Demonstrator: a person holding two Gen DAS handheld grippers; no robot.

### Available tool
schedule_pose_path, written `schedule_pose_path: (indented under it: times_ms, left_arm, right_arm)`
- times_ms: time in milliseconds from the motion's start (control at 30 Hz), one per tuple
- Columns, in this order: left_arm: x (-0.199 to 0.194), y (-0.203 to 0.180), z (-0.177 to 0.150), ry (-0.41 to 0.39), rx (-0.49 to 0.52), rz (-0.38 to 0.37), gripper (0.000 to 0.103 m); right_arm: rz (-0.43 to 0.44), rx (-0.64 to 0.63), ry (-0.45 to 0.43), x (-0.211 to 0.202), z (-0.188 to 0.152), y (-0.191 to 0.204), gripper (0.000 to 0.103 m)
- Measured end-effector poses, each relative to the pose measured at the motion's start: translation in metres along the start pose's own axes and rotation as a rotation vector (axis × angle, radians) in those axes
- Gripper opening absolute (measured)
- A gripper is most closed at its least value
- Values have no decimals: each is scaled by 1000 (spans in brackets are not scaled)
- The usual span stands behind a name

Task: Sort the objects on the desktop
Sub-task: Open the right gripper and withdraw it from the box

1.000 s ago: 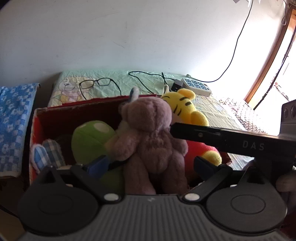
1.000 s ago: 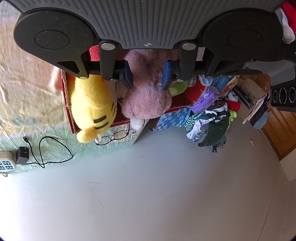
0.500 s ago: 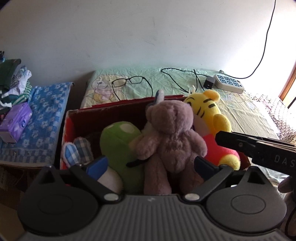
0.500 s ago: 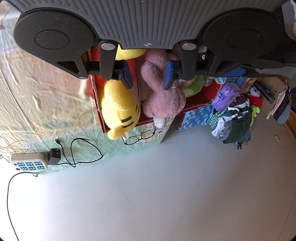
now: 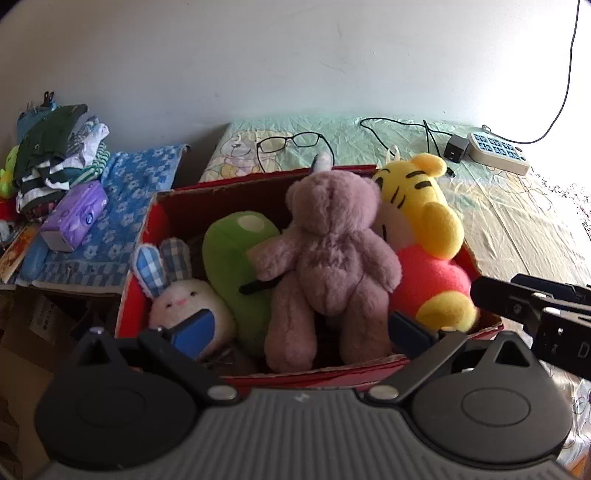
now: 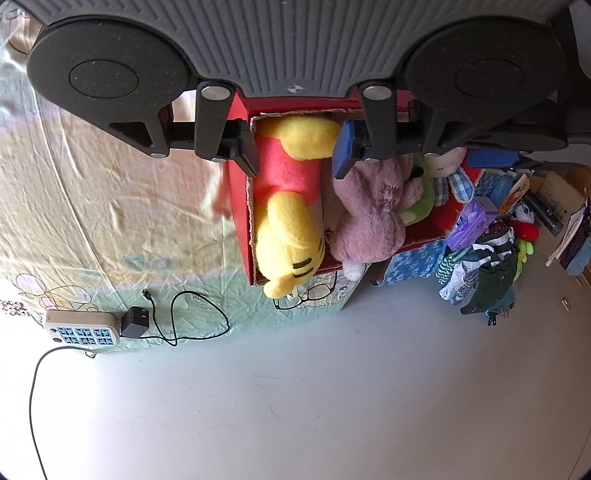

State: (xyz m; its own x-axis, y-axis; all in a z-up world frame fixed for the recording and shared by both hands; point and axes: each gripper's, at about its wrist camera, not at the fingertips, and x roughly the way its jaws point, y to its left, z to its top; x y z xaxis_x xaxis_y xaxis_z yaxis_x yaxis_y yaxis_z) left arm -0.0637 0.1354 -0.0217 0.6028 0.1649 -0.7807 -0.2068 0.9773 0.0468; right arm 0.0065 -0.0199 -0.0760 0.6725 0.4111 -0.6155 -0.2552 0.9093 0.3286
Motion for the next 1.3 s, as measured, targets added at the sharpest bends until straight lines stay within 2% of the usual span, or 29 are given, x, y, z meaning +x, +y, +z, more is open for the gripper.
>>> schedule_pose_path:
  times_ms: [67, 400, 833, 933, 1300]
  left_arm:
    - [-4, -8, -2, 1, -5, 17, 100]
    - [-10, -50, -15, 40, -6, 64, 100]
    - [10, -102, -36, 162, 3, 56, 101]
    - [19, -113, -42, 195, 5, 51, 101]
    - [41, -148, -59, 282, 46, 45, 100]
  right_arm:
    - [3, -8, -3, -5, 0, -5, 57]
    - [4, -19, 25, -17, -4, -36, 58]
    - [-36, 2, 72, -26, -17, -83, 64]
    - [-69, 4, 95, -26, -22, -93, 69]
    - [-236, 43, 211, -19, -36, -126, 76]
